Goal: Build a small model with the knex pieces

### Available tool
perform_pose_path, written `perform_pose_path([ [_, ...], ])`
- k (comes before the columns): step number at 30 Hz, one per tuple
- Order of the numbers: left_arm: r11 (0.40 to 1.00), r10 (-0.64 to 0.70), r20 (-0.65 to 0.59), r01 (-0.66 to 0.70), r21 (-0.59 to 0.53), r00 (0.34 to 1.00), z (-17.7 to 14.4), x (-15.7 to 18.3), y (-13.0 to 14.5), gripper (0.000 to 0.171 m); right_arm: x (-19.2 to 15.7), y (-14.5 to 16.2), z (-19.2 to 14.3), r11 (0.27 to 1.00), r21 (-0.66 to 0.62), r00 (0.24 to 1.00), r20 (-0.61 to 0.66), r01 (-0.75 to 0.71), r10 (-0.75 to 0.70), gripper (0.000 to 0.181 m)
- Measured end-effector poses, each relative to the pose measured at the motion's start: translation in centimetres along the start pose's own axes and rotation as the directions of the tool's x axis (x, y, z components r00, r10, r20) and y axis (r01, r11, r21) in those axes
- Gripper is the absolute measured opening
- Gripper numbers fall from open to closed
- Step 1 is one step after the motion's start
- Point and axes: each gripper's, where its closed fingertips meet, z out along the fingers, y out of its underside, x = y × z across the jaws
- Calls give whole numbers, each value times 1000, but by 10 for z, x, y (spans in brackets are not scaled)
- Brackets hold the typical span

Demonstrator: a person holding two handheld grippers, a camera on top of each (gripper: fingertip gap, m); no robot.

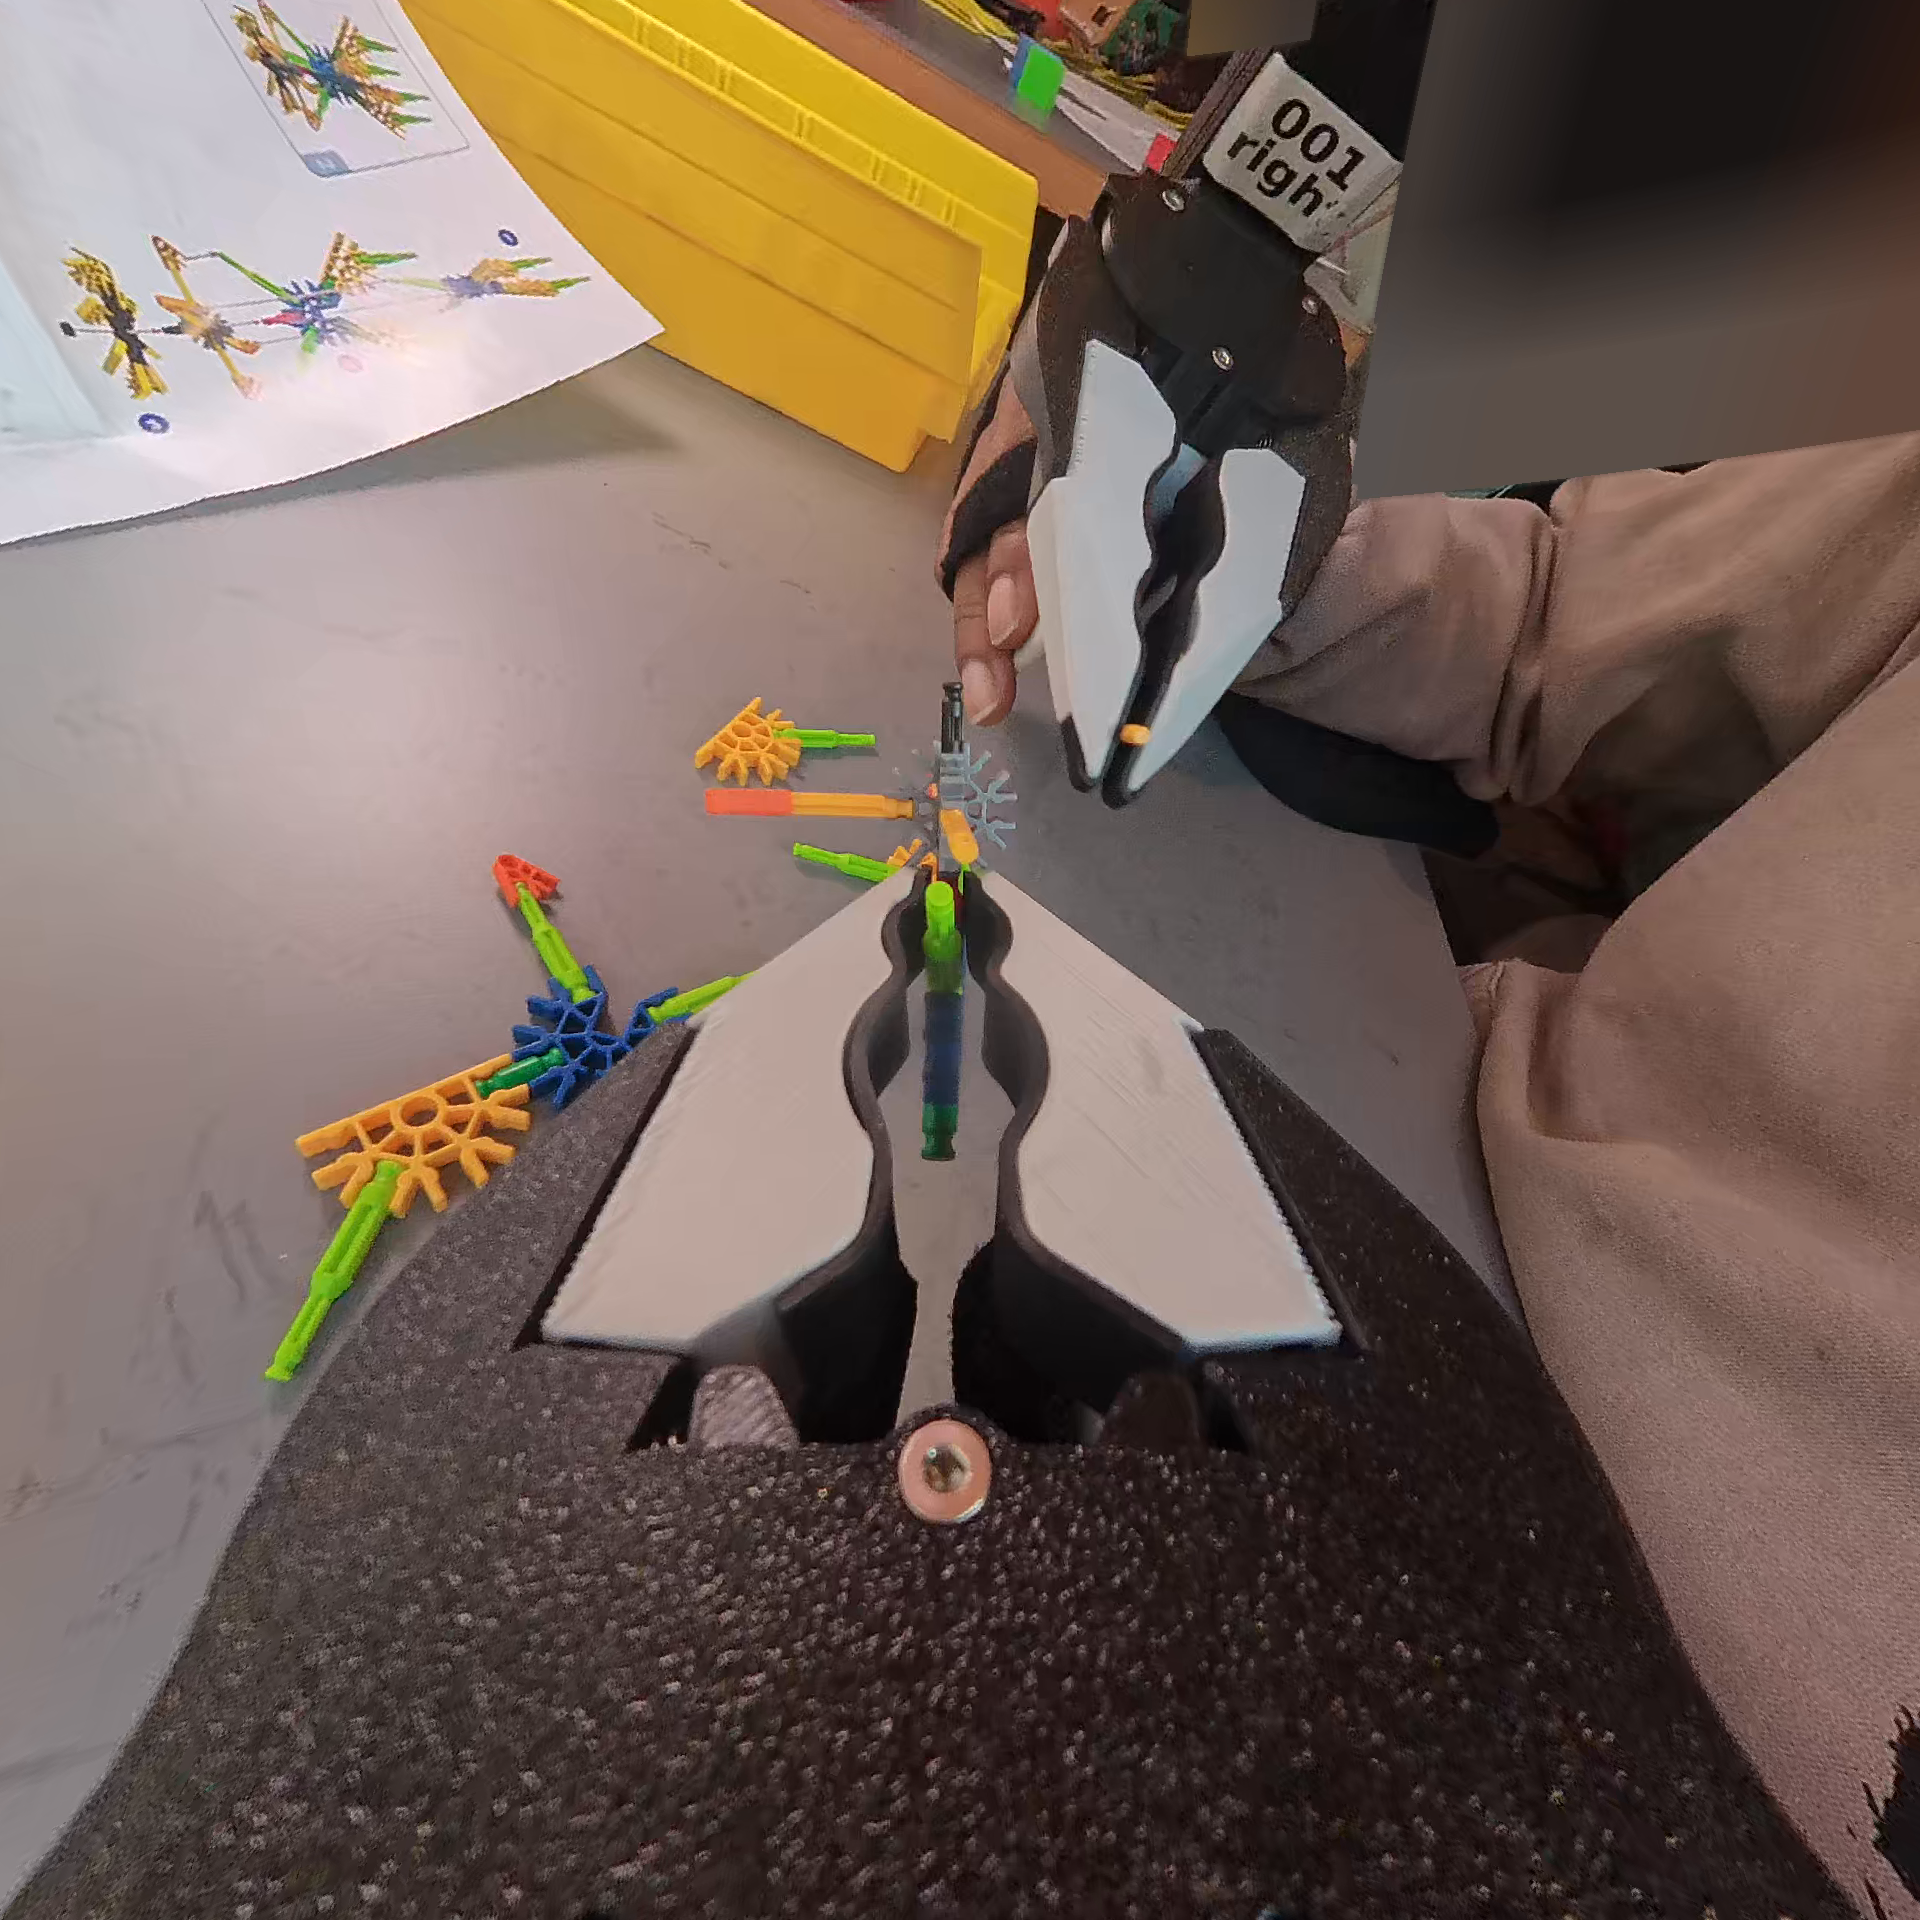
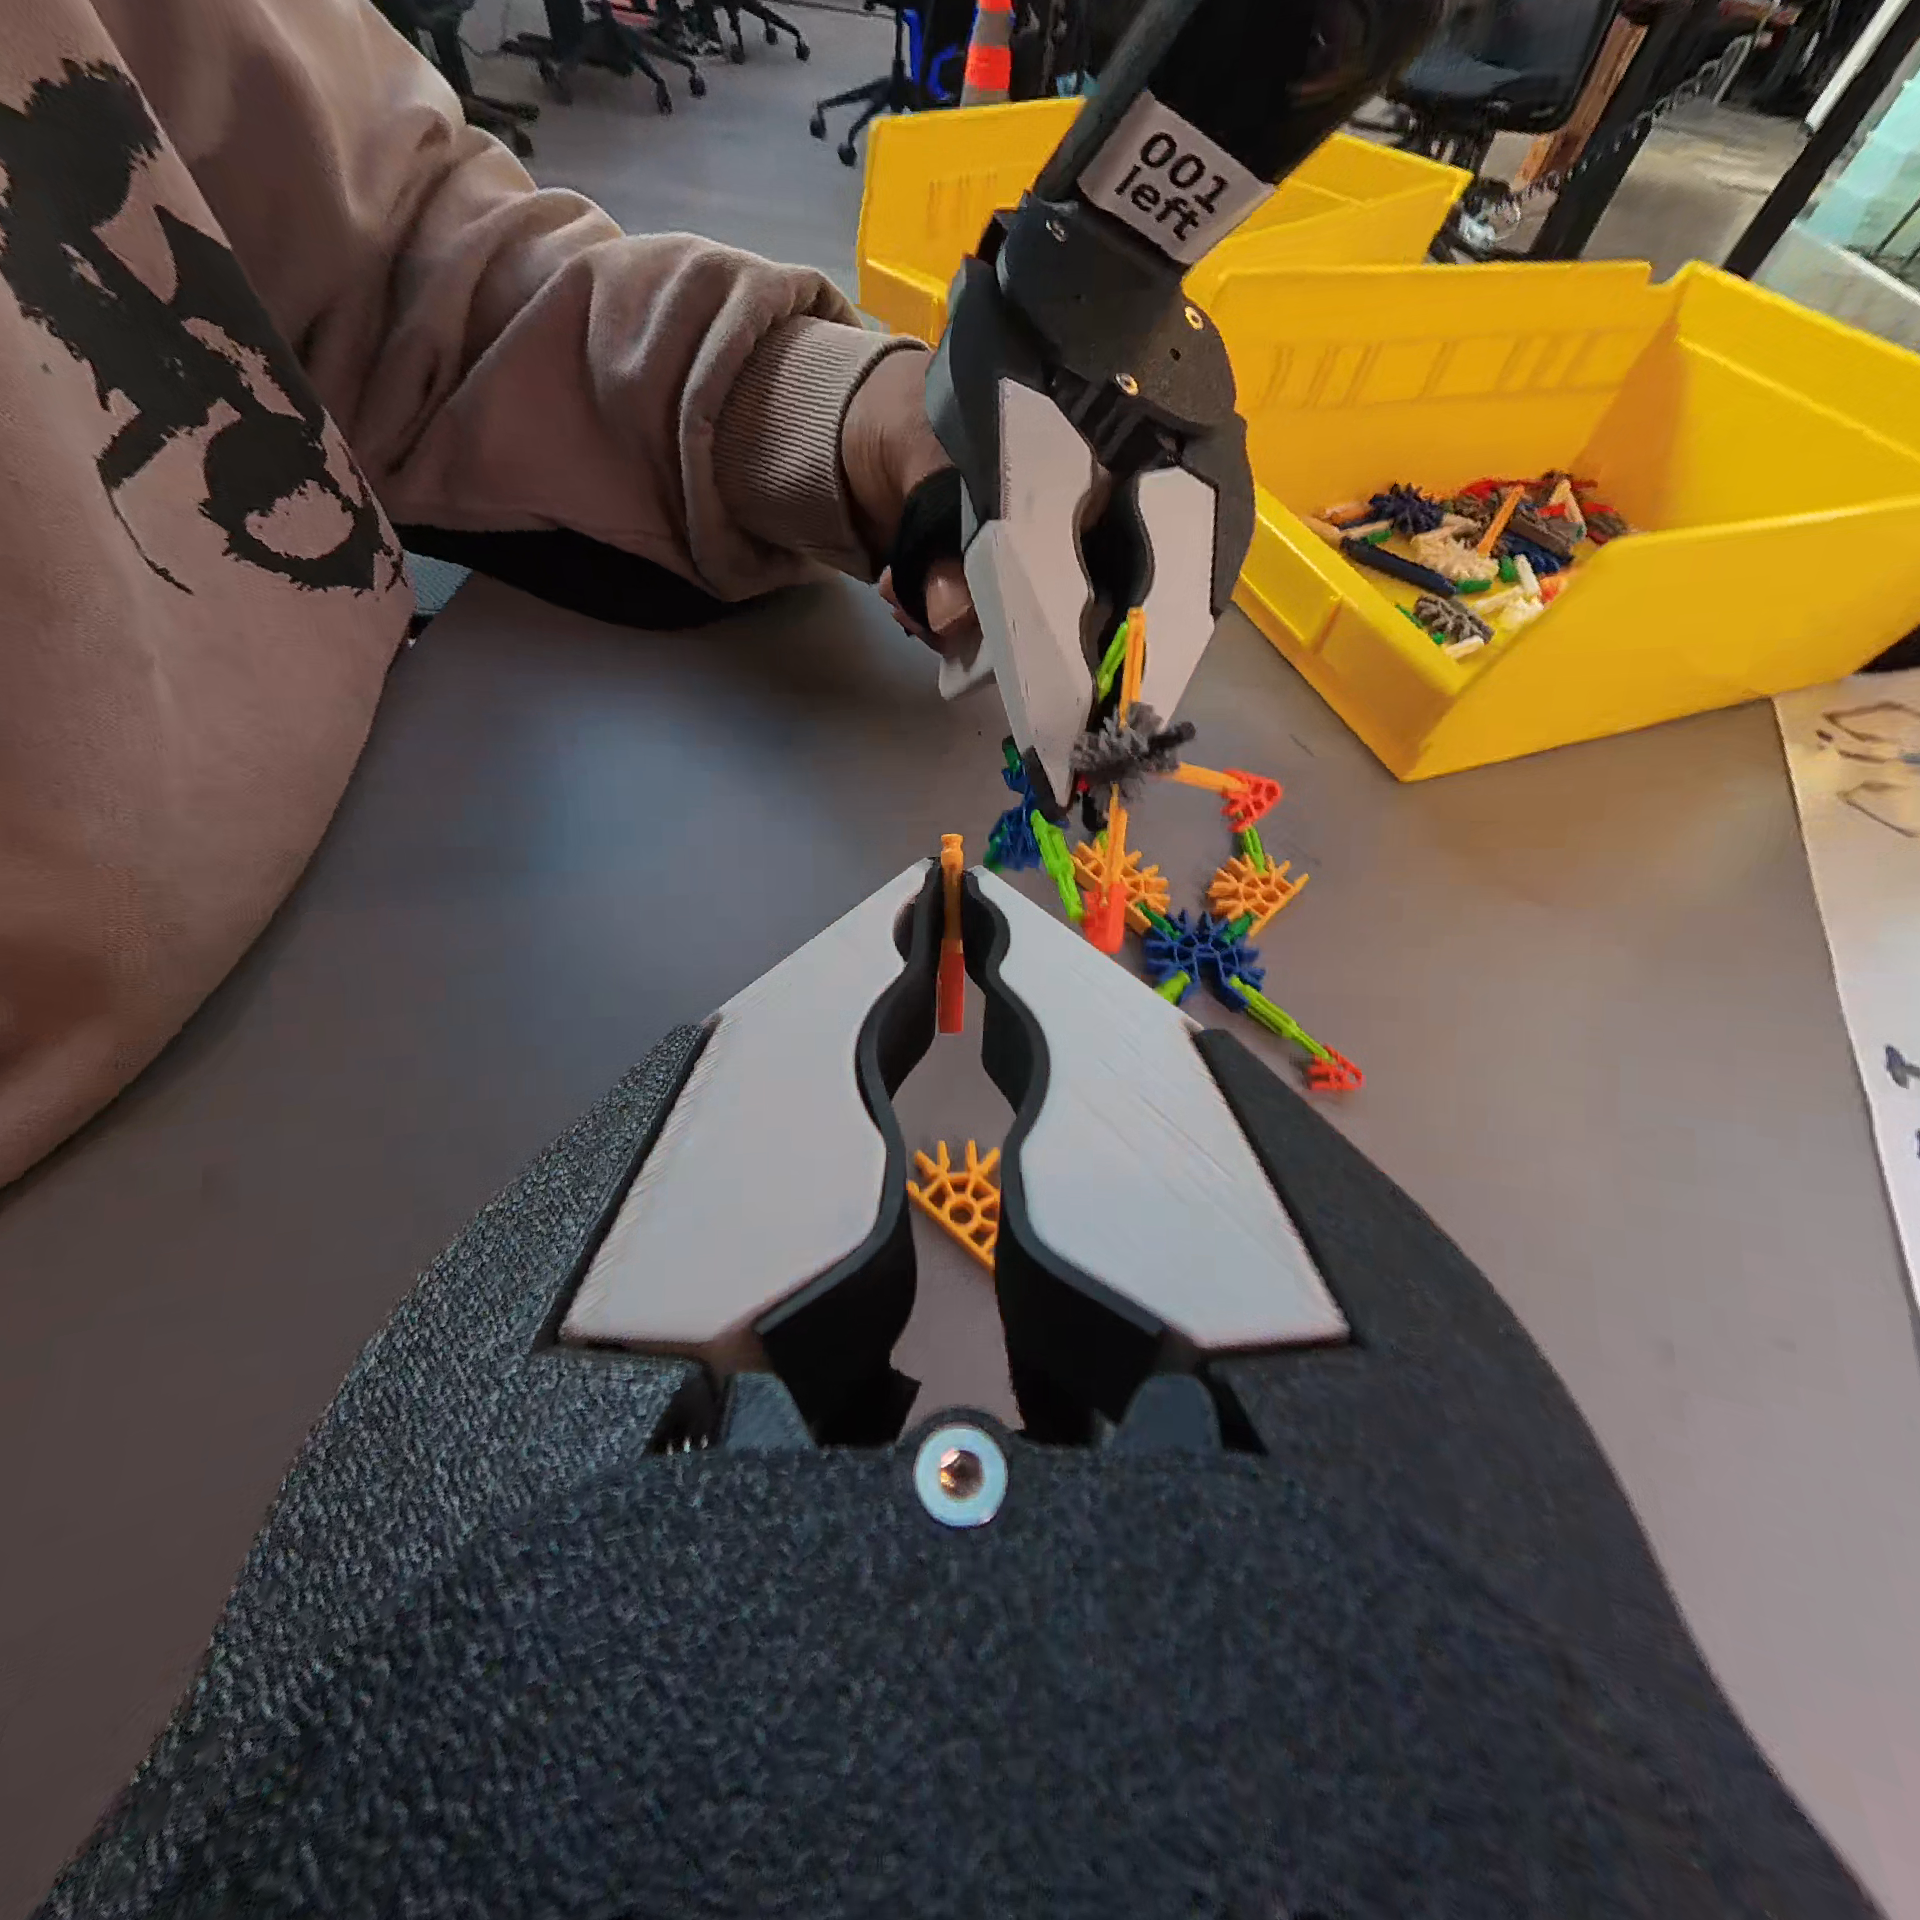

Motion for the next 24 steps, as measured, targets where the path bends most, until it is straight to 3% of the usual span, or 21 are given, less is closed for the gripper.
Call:
perform_pose_path([
  [6,1000,-15,5,16,-5,1000,3,-3,3,6,22,61,-14,955,-295,996,-84,-14,-11,0],
  [13,996,62,69,-57,-61,996,8,-8,11,6,32,102,-18,883,-459,989,-144,-102,39,9],
  [15,995,79,76,-74,-70,994,9,-8,12,6,39,93,-17,904,-412,983,-178,-118,47,23],
  [18,993,102,77,-96,-69,992,10,-6,12,6,40,53,-16,966,-218,978,-186,-136,96,30],
  [21,991,121,68,-117,-63,990,12,-3,11,6,33,17,-12,988,-41,979,-143,-150,143,31],
  [24,989,138,71,-133,-70,988,14,-1,11,6,28,6,-6,990,11,982,-129,-140,141,30],
])
